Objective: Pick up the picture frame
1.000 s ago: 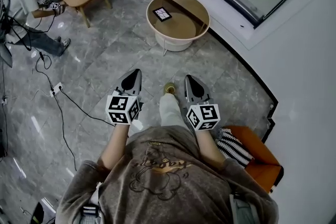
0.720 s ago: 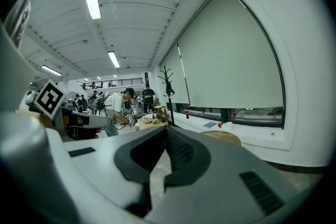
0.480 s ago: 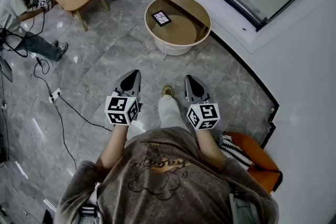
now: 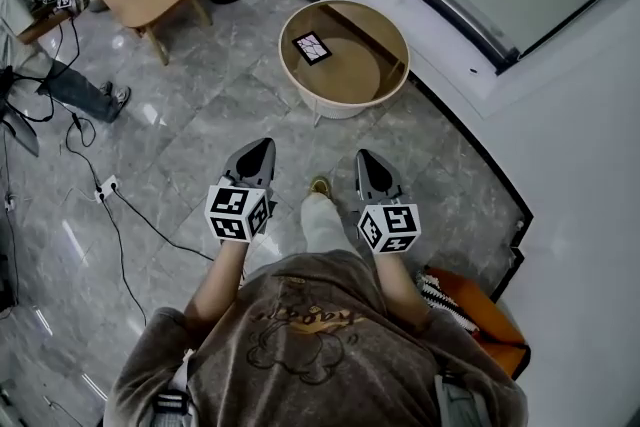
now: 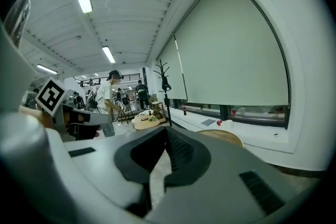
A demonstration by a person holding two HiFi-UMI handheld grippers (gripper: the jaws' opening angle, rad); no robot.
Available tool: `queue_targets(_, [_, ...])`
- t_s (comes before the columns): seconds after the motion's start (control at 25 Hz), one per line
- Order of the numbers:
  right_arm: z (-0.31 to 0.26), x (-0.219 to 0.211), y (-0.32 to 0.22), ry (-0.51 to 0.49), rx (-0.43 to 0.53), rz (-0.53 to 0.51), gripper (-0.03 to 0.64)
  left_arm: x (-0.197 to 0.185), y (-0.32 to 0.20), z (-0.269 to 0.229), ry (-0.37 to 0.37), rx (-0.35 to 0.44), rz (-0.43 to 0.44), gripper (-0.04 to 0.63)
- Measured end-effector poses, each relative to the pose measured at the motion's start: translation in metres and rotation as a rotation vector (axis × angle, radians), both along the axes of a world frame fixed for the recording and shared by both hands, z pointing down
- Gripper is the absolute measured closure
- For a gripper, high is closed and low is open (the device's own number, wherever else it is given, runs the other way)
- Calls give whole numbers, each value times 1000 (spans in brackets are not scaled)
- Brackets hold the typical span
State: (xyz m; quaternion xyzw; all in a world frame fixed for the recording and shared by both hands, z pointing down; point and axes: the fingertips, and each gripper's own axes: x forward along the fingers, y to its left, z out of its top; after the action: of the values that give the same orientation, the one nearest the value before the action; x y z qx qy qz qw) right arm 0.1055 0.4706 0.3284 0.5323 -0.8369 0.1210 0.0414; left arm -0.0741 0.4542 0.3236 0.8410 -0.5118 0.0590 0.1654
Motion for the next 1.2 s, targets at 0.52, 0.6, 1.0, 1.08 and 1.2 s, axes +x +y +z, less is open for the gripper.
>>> queue_targets(0.52, [-13,18,-96,-7,-17,-11,601,7,-94,-18,1,-15,-39,586])
queue_targets(0.6, [-15,21,-112,-5,-16,-22,601,10,-110,-21,0,-9,-50,586])
queue_targets(1.0, [-14,36,-188,10,-22,-81,601,24,-179,-33,-1,25,-113,586])
queue_targets(1.08, [-12,39,-201,8,-28,-94,601,27,-190,-34,0,24,-128,586])
queue_targets(1.2, [-9,45,-217,5,-32,-109,601,33,-201,-33,-4,21,-143,586])
